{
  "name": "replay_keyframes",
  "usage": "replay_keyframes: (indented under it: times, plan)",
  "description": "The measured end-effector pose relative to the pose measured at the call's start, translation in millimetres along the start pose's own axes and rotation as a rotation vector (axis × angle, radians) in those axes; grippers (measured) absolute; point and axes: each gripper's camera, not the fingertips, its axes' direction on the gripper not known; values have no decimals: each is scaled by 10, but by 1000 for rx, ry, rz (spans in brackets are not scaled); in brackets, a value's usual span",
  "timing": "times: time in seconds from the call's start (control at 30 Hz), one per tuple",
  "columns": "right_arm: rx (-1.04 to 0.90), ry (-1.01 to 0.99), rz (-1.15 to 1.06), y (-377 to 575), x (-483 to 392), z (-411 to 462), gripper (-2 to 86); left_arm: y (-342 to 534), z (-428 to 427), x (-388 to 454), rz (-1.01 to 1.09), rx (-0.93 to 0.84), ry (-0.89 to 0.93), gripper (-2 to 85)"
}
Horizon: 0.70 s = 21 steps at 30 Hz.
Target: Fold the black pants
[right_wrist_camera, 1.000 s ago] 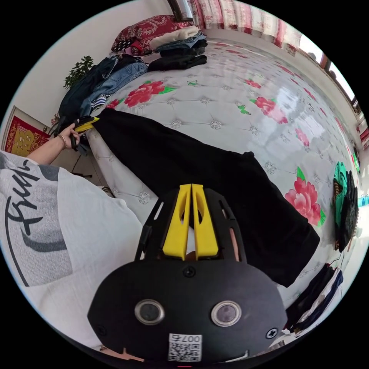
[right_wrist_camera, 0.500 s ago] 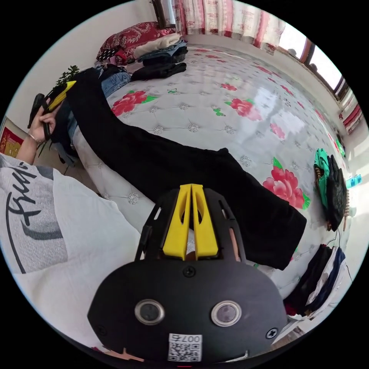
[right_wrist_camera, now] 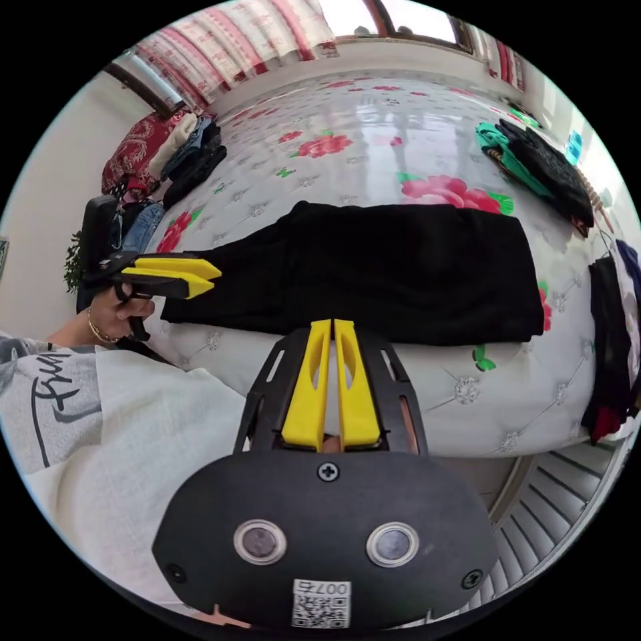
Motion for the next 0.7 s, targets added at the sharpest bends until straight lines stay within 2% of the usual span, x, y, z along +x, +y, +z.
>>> replay_keyframes:
  times: [0.1,0.2,0.3,0.4,0.47,0.57,0.7]
  plan:
    - [22,-30,73,73,254,-82,10,238,-162,-152,-63,7,-97,51]
    - [79,59,146,62,546,-263,22,544,-277,-421,-196,16,-150,41]
    - [157,106,328,74,1083,-507,32,856,-387,-658,-350,63,-168,33]
    - [245,19,585,228,1765,-685,41,1088,-486,-778,-459,127,-172,20]
    - [313,-129,756,430,2225,-699,50,1174,-523,-828,-510,147,-194,7]
    - [408,-361,838,614,2522,-596,55,1256,-566,-912,-573,174,-230,-5]
    - [484,-453,886,672,2651,-538,51,1320,-601,-1085,-671,224,-207,-8]
